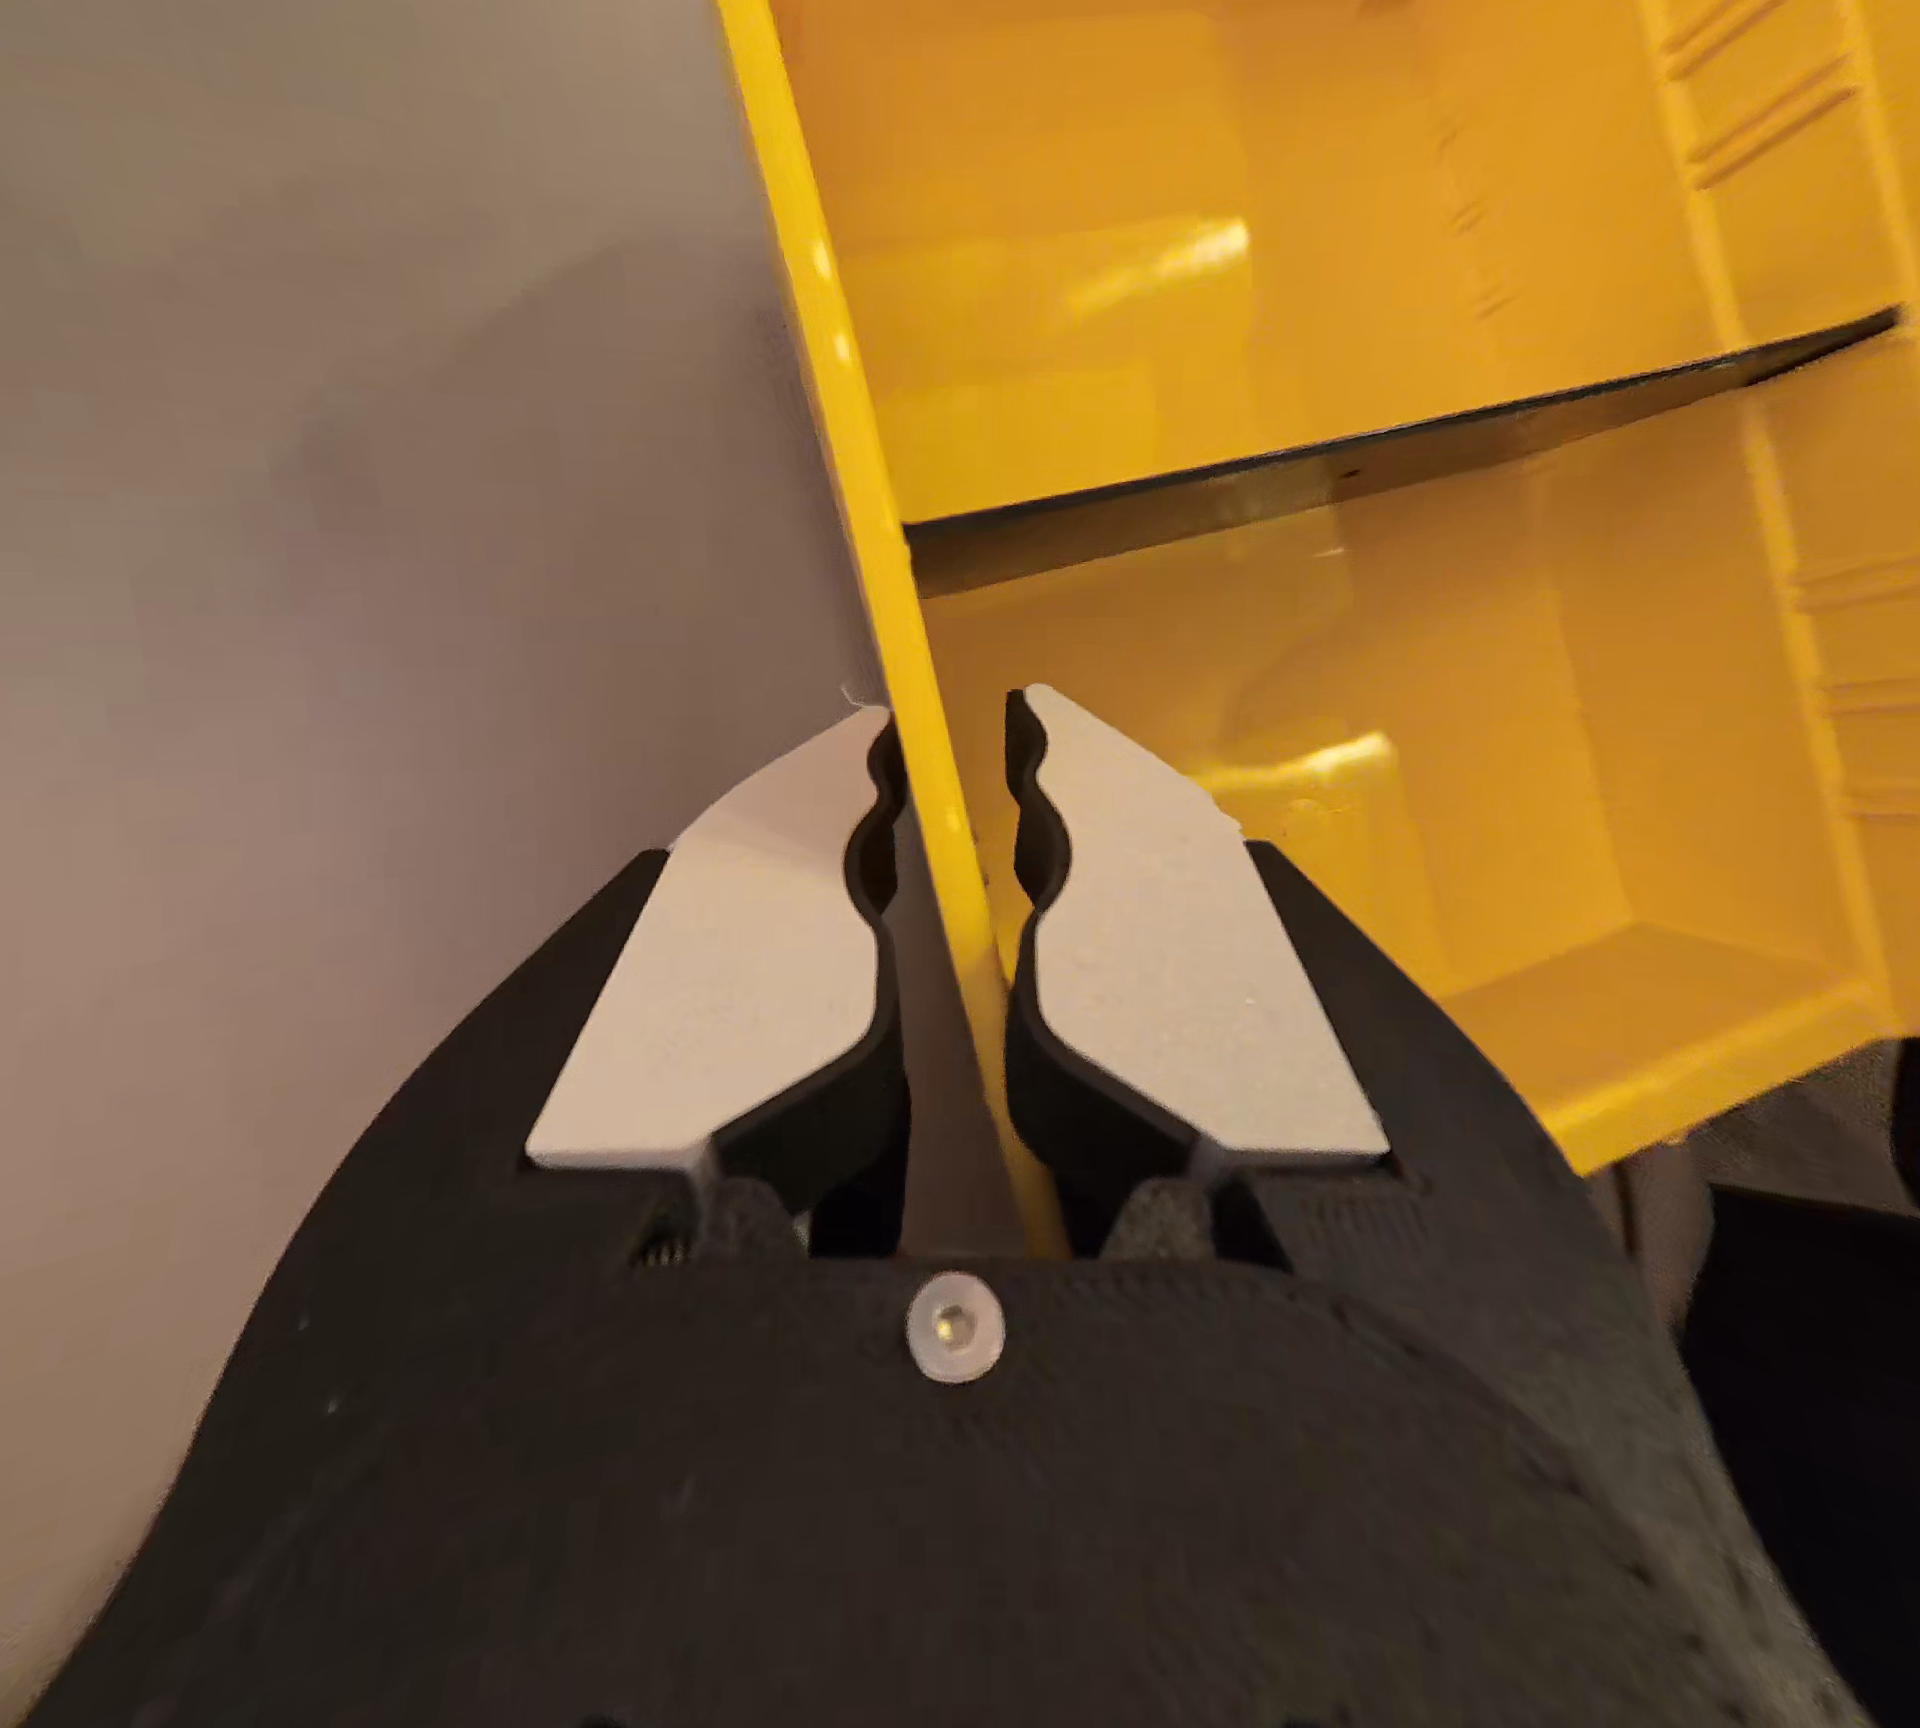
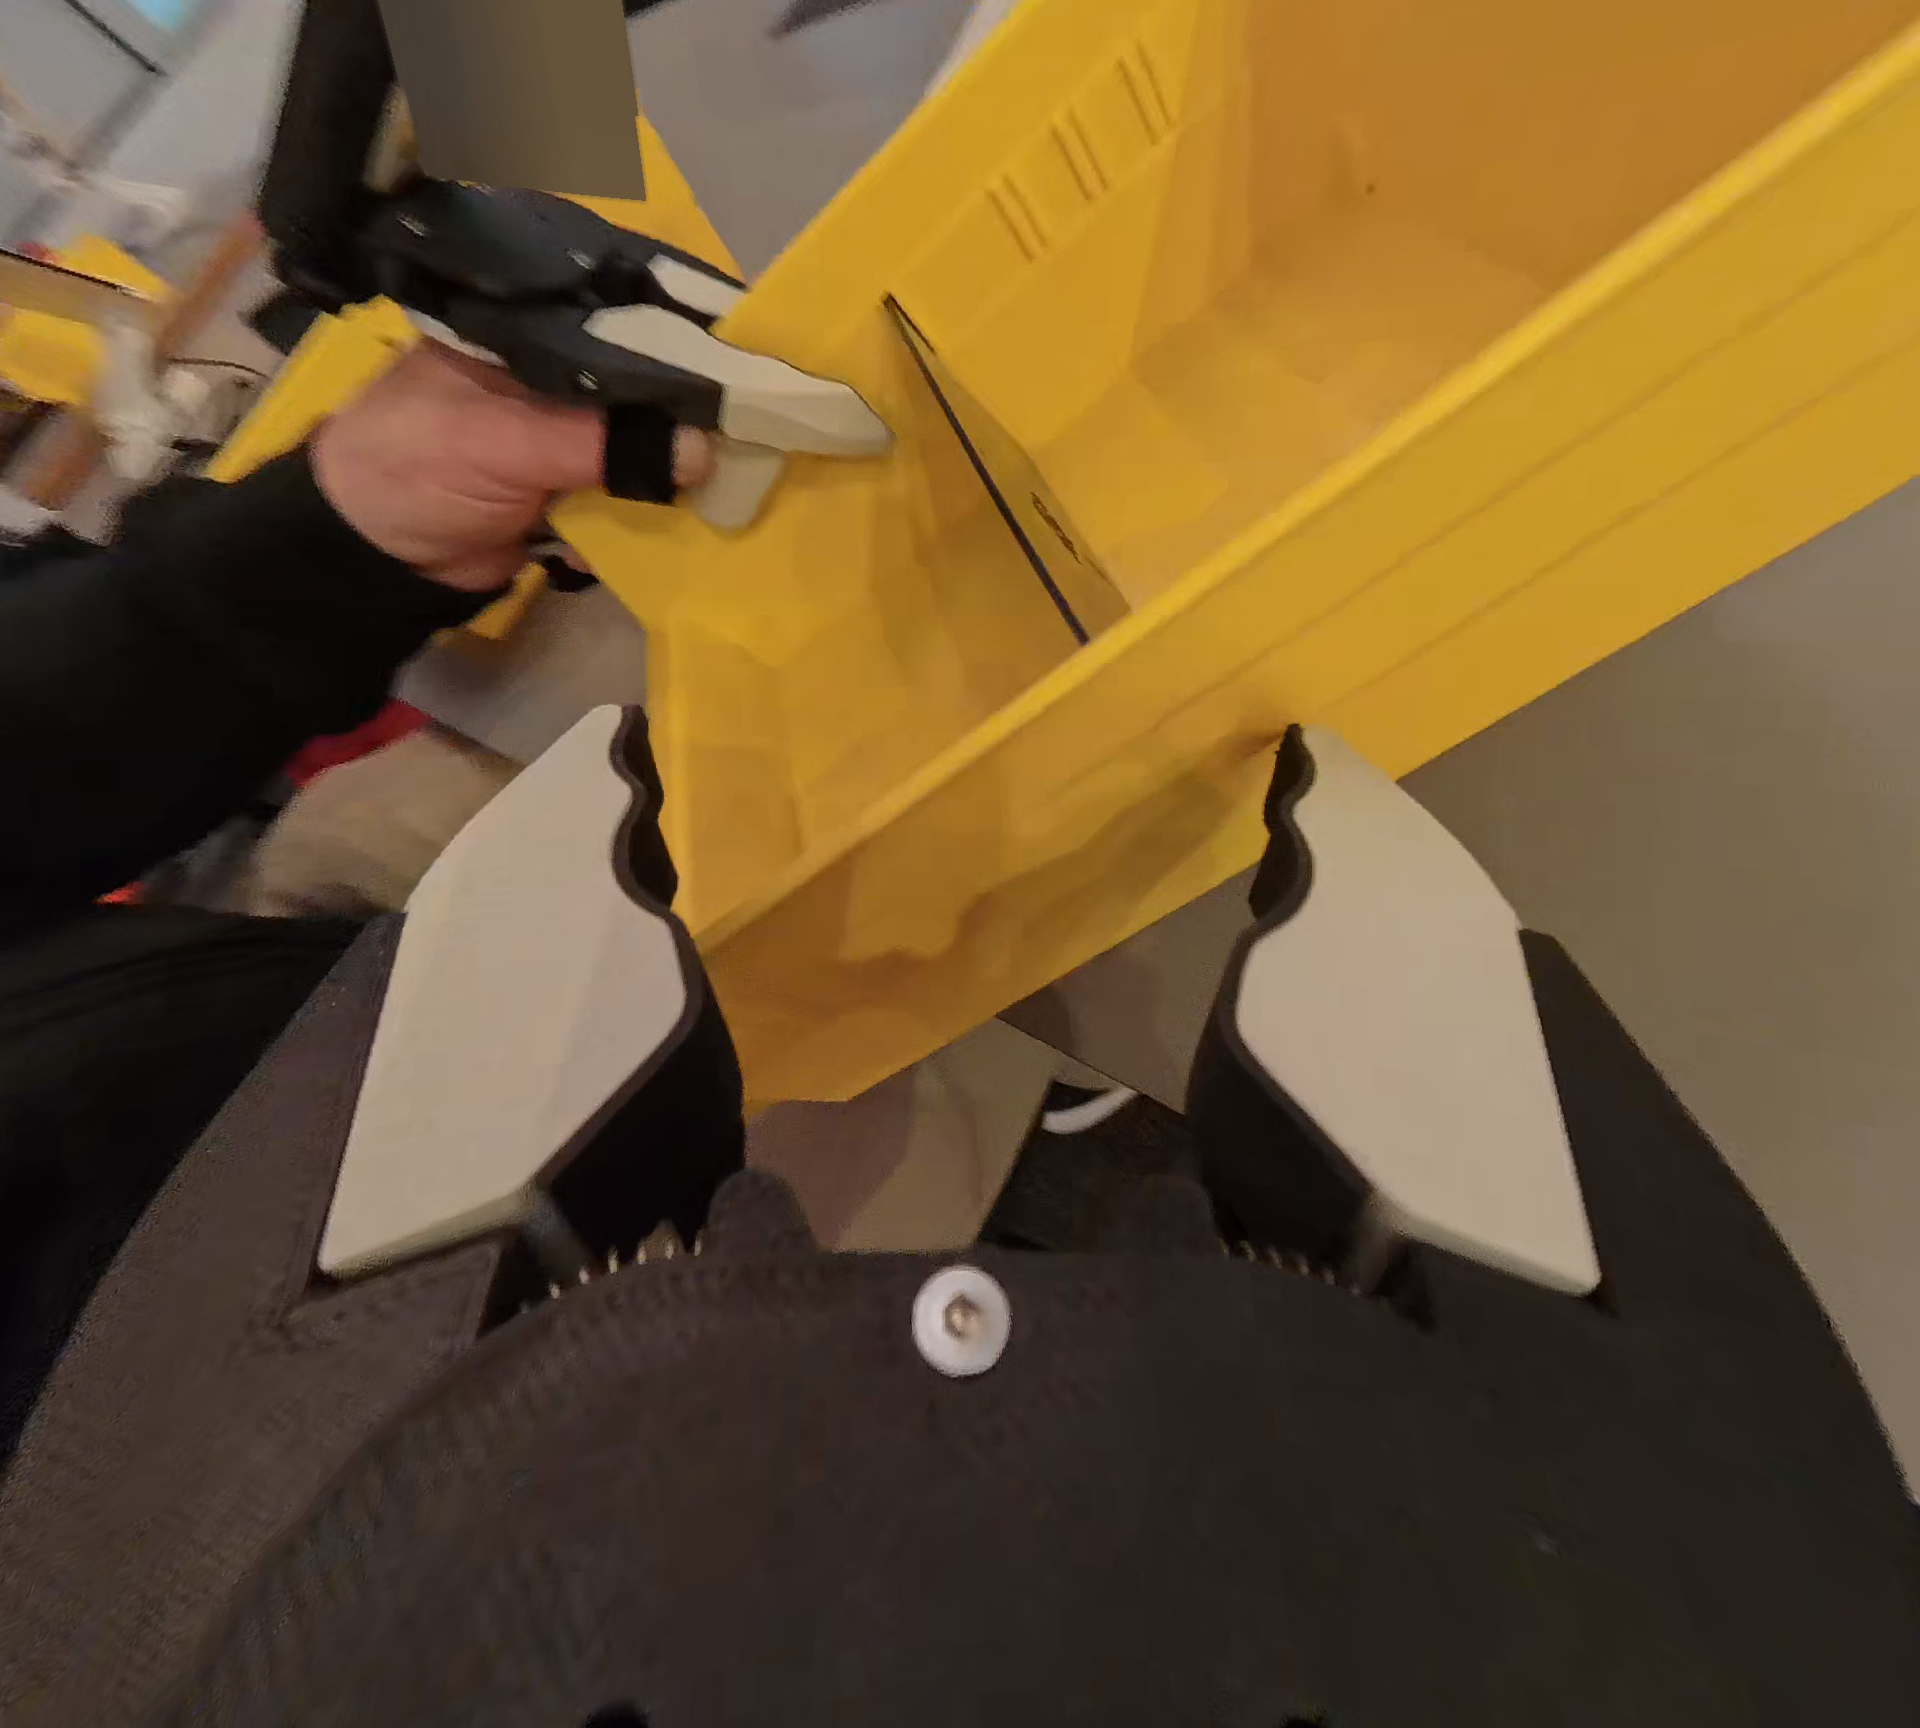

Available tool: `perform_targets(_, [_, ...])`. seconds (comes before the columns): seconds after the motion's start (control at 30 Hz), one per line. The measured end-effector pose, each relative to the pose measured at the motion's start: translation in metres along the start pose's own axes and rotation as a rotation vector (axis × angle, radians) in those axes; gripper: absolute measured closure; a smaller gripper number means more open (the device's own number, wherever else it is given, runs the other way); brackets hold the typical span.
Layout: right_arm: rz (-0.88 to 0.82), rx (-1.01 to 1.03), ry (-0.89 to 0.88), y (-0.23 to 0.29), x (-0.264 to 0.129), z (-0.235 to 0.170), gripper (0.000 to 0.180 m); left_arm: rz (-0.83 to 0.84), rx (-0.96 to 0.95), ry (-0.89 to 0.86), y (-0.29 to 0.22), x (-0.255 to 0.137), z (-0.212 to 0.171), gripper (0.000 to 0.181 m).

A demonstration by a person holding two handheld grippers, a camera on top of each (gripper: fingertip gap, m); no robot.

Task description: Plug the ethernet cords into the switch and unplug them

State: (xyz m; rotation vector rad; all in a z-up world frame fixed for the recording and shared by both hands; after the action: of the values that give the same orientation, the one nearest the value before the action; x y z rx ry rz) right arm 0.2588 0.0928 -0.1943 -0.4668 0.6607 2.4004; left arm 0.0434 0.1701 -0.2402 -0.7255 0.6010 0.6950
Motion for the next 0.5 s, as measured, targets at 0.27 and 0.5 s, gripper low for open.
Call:
perform_targets(0.27, [-0.156, -0.025, 0.189, -0.060, 0.001, -0.004, 0.110, -0.140, -0.146, -0.003, -0.016, 0.029, 0.022, 0.130])
perform_targets(0.5, [-0.237, -0.113, 0.389, -0.113, -0.011, 0.016, 0.154, -0.267, -0.087, 0.011, -0.048, 0.032, 0.025, 0.090])
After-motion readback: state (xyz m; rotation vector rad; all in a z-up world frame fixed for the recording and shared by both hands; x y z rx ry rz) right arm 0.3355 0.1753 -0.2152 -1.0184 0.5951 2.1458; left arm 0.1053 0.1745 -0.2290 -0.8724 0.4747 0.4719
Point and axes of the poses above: each gripper's, where its closed fingertips meet, x out along the fingers, z out of its top, y = z × x across the jaws, the point moved 6 cm from there along -x, back along the fingers, and after that the axes turned 8 degrees about -x, right-handed, at the moved point
